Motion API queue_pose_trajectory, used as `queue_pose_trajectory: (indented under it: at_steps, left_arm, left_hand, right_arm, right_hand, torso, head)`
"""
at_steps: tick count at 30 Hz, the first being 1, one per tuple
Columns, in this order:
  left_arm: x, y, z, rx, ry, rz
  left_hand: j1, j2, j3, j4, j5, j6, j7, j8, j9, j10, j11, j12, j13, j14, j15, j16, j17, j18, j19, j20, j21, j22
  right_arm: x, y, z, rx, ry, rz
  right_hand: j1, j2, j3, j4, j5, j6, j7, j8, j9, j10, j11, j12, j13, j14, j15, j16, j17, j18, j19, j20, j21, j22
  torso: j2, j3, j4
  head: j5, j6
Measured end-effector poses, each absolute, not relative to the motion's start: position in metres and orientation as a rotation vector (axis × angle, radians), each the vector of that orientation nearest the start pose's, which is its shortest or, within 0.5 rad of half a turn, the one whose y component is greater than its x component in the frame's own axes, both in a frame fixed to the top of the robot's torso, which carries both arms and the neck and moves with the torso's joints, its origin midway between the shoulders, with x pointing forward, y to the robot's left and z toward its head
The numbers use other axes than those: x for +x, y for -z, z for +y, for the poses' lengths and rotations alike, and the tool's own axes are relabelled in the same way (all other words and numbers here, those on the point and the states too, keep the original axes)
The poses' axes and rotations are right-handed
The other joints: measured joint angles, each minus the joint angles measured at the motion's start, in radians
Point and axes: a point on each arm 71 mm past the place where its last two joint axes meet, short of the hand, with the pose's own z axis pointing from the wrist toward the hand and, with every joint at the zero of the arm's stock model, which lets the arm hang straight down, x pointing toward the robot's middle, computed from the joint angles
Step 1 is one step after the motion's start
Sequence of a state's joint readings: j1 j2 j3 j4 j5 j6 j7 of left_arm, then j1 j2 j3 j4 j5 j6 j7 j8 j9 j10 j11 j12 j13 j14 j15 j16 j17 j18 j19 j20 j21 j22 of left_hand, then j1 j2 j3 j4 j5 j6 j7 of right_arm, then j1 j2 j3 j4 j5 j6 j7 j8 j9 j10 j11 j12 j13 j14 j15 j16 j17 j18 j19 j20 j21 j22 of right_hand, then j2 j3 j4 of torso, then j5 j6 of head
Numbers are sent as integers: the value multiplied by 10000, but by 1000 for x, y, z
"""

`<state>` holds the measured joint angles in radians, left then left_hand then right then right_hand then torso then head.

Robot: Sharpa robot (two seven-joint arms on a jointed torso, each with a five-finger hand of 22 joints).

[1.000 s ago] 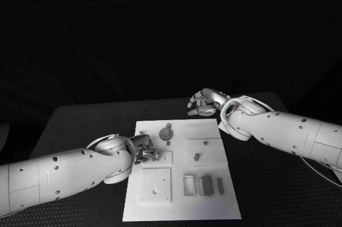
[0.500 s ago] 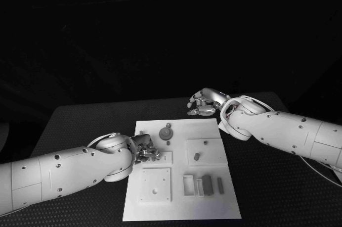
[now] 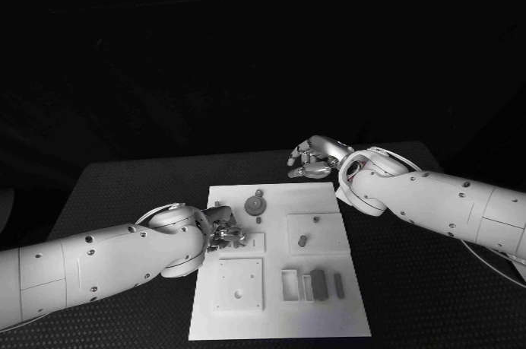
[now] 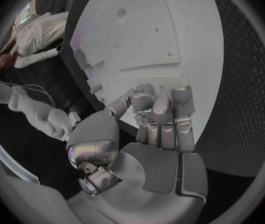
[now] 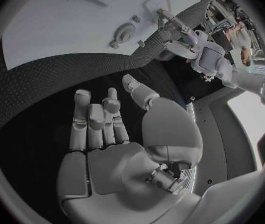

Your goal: Assemble the parts on the task board

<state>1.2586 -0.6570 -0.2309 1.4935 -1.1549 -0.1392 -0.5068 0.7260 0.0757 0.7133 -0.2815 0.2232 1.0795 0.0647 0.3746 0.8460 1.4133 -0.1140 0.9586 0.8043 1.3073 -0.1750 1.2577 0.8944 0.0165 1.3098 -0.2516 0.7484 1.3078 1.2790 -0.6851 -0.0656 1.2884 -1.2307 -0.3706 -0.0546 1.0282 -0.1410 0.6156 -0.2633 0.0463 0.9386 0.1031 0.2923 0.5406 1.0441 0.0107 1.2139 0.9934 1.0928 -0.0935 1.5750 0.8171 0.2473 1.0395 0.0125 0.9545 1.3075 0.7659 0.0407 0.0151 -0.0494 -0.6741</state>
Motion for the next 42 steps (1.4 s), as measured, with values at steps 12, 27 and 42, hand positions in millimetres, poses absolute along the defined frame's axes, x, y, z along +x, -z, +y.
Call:
queue_pose_trajectory:
  at_steps: [12, 27, 42]
  left_arm:
    - [469, 255, 139, -777, 4258, 21865]
    - [470, 256, 139, -811, 4186, 21915]
    - [469, 258, 144, -912, 4137, 21975]
  left_hand:
    - [-144, -458, -106, 373, -350, 251, -243, 48, -36, 1, 0, 0, -60, -67, -64, 86, -124, 13, -1, 2, 0, -1]
    - [-398, -674, -951, 333, -74, 606, -459, 4, -36, -24, 24, 49, -101, -200, -198, 193, -259, 220, -1, 2, 0, -2]
    - [-658, -1946, -1168, 1170, -1316, 1461, -883, -37, -71, -291, -180, 48, -168, -501, -431, 239, -425, 386, -2, 1, -125, -4]
  right_arm:
    - [540, 164, -191, 447, -6919, 16114]
    - [540, 164, -190, 433, -6931, 16134]
    - [540, 164, -191, 440, -6917, 16137]
  right_hand:
    - [0, 0, 0, 0, 0, 22, 2, 0, -1, 0, 0, 0, -8, 1, 1, 0, 0, -1, 0, 0, 0, 0]
    - [0, 0, 0, 0, 0, 29, -3, 0, -3, 0, 0, 0, -7, 5, 5, 0, 0, -2, 0, 0, 0, 0]
    - [0, 0, 0, 0, 0, 5, 22, 0, 5, 0, 0, 0, -7, 18, 18, 0, 0, -3, 0, 0, -38, 0]
  torso:
    - [5, -2, 2]
    - [8, 2, -3]
    - [-1, -5, 6]
  head:
    - [-17, -2]
    - [-52, -29]
    - [-46, -19]
